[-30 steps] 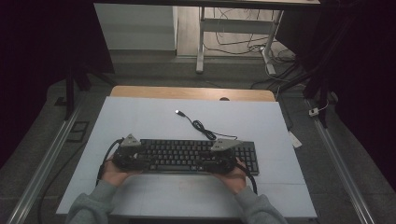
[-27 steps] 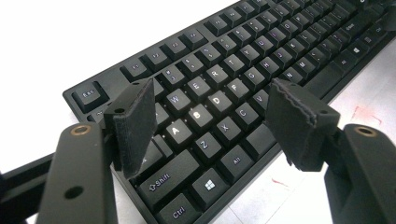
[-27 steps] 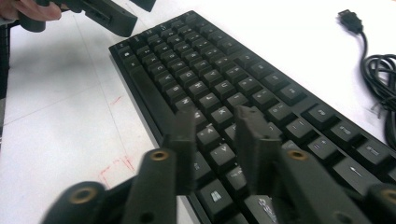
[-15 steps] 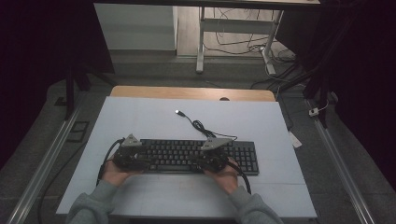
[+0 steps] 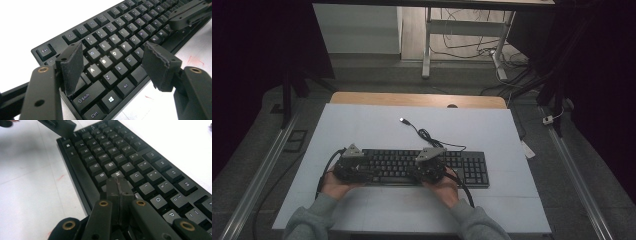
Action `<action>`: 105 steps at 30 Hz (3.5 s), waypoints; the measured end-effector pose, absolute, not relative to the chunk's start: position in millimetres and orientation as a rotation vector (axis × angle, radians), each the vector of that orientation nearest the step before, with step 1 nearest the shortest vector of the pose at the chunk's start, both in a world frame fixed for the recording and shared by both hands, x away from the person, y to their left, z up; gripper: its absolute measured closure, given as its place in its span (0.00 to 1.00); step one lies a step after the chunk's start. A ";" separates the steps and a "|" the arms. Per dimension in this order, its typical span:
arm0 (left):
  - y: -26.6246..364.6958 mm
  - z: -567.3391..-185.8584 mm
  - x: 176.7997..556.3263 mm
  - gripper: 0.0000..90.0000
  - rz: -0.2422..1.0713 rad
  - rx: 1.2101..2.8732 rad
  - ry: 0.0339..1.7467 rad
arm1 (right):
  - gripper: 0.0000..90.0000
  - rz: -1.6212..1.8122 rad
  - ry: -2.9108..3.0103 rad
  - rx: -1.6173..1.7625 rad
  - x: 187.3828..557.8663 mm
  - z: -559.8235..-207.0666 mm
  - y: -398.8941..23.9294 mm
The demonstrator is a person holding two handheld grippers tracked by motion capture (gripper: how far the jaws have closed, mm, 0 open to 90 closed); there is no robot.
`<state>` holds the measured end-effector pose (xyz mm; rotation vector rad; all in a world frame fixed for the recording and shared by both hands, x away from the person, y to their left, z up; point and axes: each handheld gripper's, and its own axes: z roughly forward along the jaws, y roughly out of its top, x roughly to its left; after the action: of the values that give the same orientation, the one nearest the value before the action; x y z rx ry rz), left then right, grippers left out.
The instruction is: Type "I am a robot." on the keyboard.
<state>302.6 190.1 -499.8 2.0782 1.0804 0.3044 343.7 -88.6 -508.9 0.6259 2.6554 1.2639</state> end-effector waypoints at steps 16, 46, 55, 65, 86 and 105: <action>189.3 -499.6 302.0 0.37 0.307 2.083 1.074 | 1.00 1.199 2.659 0.614 347.1 -518.2 -81.8; 188.7 -499.7 302.0 0.37 0.312 2.081 1.081 | 0.86 1.284 2.489 0.761 343.0 -494.0 -149.7; 189.3 -499.4 302.1 0.37 0.312 2.080 1.082 | 0.68 1.324 2.418 0.798 337.5 -487.9 -180.8; 189.9 -499.4 302.6 0.37 0.313 2.077 1.077 | 0.58 1.315 2.386 0.806 327.8 -488.1 -210.1; 177.1 -497.1 300.5 0.39 0.294 2.094 1.021 | 0.59 1.307 2.405 0.799 328.6 -491.1 -209.2; 163.3 -497.9 296.3 0.59 0.229 2.137 0.921 | 0.59 1.280 2.421 0.802 329.7 -492.3 -208.8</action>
<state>296.3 163.3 -497.9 2.1370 0.9209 0.2288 329.7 -208.8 -492.3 0.8017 2.4207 1.2797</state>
